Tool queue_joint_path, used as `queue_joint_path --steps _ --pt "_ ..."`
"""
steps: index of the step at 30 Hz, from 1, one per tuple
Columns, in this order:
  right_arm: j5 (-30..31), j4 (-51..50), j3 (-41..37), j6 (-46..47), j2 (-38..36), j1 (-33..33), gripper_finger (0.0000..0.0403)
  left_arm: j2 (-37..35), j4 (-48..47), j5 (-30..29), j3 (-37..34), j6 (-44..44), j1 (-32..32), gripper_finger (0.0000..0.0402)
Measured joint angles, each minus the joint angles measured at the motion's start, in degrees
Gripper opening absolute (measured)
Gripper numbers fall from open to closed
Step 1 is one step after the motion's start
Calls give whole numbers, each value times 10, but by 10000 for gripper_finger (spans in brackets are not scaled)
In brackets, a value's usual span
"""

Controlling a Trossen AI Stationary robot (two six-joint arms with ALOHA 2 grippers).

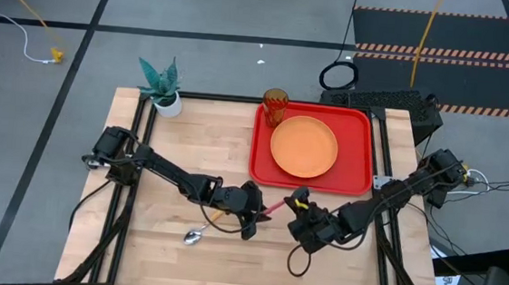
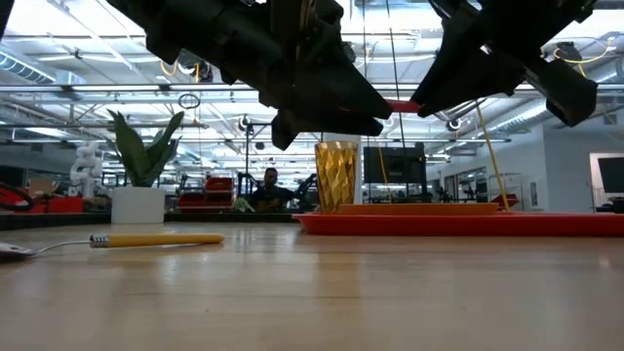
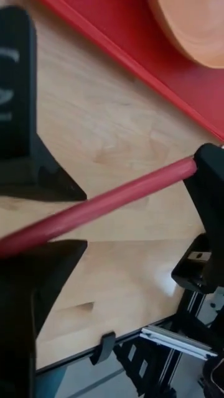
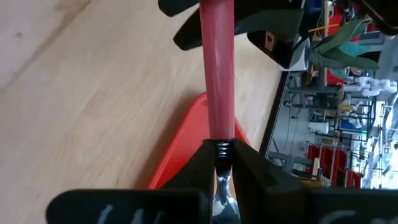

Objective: Pick and place plate/cup/fork/spoon on tray
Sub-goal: Put the pink fork on the red serving tray to the right of the orange plate

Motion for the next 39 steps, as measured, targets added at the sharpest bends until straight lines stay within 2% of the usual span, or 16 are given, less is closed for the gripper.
queue_joint_path --steps 8,16,19,22,27,33,36,39 --pt "-3 -5 0 -3 0 0 22 2 -8 -10 -2 7 6 27" --pt "-4 -2 0 28 0 7 25 2 -18 1 -2 24 10 31" --pt "7 4 0 78 0 7 43 -4 -22 2 -2 39 15 27" --pt "64 36 -1 162 1 14 78 -6 -16 1 0 65 24 24" --pt "146 103 1 213 0 32 143 -6 -20 17 2 84 43 23" --pt "165 127 0 335 -5 52 191 -18 -15 18 2 124 53 25" --pt "165 132 0 419 -19 62 199 -36 -37 15 0 153 62 24" --pt "168 138 0 480 -42 73 200 -65 -30 -12 1 182 73 23"
